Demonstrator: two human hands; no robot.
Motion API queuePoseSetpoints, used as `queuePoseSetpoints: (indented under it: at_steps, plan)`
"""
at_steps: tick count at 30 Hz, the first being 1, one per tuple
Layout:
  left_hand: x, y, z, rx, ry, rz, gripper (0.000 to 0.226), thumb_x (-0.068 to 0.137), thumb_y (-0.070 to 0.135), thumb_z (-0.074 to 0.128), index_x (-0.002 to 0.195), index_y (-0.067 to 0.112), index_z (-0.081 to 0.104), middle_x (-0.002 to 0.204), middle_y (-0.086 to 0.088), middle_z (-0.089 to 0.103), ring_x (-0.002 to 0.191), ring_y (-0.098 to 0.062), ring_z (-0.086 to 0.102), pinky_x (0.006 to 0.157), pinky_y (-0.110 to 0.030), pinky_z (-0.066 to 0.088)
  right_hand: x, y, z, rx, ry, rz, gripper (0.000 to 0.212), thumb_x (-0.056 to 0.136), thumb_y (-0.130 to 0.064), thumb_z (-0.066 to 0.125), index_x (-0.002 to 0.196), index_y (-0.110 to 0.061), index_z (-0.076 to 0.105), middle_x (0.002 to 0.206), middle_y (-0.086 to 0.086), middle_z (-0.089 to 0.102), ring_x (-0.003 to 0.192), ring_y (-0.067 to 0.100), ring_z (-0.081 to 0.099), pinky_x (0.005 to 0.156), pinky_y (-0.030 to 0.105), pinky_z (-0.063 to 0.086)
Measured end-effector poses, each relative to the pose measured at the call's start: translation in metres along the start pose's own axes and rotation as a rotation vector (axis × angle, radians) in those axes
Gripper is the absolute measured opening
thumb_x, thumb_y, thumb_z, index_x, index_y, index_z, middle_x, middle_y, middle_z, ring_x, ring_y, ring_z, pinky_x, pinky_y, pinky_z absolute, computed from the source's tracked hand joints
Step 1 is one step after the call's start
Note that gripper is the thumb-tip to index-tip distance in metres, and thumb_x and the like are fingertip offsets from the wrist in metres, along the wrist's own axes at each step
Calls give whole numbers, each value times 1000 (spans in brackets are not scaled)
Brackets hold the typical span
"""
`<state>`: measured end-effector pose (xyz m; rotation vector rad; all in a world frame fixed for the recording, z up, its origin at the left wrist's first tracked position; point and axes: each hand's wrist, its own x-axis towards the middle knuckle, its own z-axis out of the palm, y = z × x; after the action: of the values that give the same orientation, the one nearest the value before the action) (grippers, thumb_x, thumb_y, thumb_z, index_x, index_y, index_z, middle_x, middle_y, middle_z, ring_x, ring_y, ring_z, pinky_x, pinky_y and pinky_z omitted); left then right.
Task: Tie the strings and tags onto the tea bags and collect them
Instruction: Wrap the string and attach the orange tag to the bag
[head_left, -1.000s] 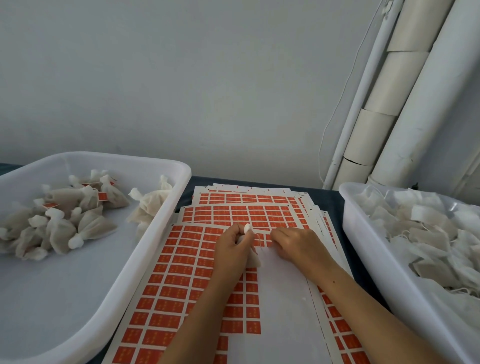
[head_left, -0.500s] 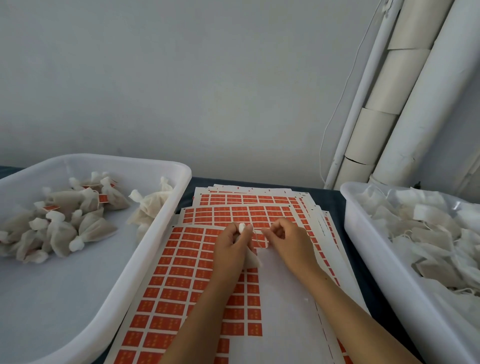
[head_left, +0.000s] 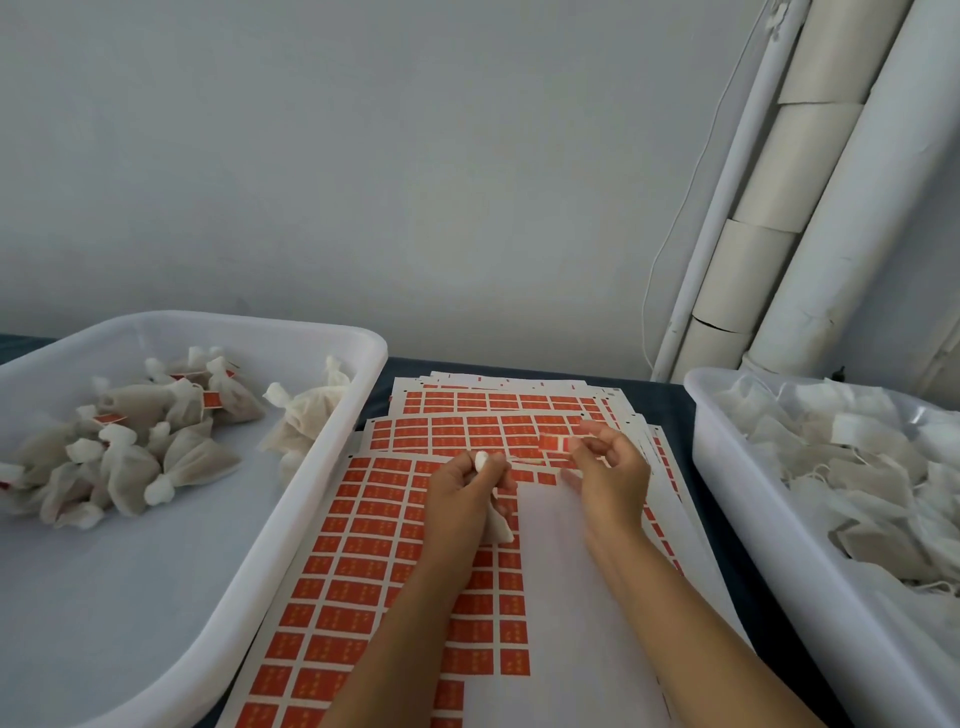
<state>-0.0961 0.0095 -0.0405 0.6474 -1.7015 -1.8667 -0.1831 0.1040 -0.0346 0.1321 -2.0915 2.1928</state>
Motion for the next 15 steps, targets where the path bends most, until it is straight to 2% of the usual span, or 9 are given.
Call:
queuePoseSetpoints:
  at_steps: [3, 7, 11, 15]
  plan:
    - [0, 0, 0, 0, -6, 2, 18, 94, 25, 55, 84, 17, 68, 70, 8, 69, 51, -4, 61, 51, -10, 47, 0, -9, -9, 63, -19, 11, 21, 85, -20, 66, 101, -31, 61, 92, -16, 63, 81, 6, 64, 57, 13, 52]
    - [1, 2, -2, -29, -67, -20, 12, 93, 18, 56, 88, 15, 66, 76, 3, 71, 57, -9, 61, 55, -15, 50, -3, -16, -22, 86, -21, 32, 13, 81, -20, 70, 88, -30, 66, 97, -8, 69, 86, 13, 68, 68, 25, 58]
    - [-1, 2, -4, -69, -161, -27, 5, 91, 13, 59, 92, 13, 64, 77, 1, 73, 58, -11, 63, 63, -26, 56, -15, -15, -36, 210, -24, 69, 10, 80, -21, 70, 88, -26, 68, 97, -6, 70, 89, 13, 69, 66, 19, 55]
    - [-3, 1, -3, -56, -216, 12, 8, 90, 15, 60, 97, 11, 60, 81, 0, 73, 58, -10, 63, 59, -21, 54, -22, -14, -41, 267, -66, 46, 17, 75, -35, 69, 90, -29, 65, 97, -10, 71, 93, 12, 68, 76, 24, 56]
